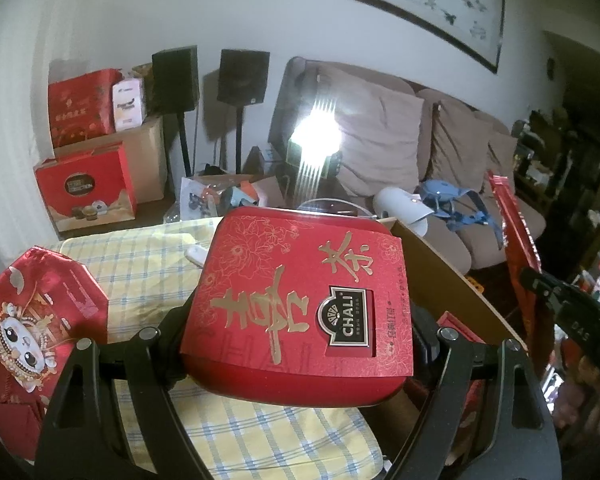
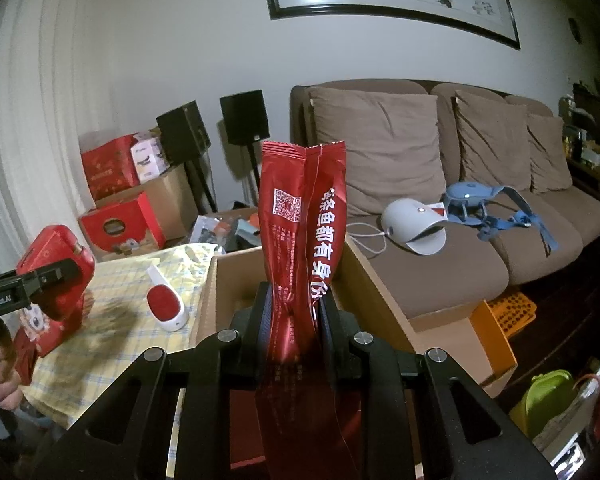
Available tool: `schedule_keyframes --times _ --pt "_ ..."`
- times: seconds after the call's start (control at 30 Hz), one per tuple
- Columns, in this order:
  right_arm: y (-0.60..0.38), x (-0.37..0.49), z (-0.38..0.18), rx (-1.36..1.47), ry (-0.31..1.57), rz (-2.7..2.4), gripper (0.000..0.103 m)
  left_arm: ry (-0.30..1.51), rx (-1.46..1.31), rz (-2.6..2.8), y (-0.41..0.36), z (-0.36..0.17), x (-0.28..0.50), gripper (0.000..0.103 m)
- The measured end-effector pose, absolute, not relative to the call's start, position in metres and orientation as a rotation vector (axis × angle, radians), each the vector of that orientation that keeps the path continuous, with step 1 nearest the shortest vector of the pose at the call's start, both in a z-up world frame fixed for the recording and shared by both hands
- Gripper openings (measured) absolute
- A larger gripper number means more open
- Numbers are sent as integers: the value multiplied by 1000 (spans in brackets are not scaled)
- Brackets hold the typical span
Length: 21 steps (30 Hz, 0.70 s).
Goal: Organize objects
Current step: 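Swing the CHALI box toward the cardboard box with the left tool while the right tool follows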
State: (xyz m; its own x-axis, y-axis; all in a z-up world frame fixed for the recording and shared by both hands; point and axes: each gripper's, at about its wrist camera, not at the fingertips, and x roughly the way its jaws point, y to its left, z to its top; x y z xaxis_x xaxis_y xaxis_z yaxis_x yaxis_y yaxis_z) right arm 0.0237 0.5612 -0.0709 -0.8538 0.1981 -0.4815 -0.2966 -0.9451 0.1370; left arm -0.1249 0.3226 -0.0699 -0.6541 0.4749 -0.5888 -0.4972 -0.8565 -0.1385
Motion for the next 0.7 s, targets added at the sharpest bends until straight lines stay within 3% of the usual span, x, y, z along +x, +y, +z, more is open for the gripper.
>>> schedule_keyframes --times 0.7 --pt "574 29 -72 -692 309 2742 22 52 -840 2413 343 -66 -115 81"
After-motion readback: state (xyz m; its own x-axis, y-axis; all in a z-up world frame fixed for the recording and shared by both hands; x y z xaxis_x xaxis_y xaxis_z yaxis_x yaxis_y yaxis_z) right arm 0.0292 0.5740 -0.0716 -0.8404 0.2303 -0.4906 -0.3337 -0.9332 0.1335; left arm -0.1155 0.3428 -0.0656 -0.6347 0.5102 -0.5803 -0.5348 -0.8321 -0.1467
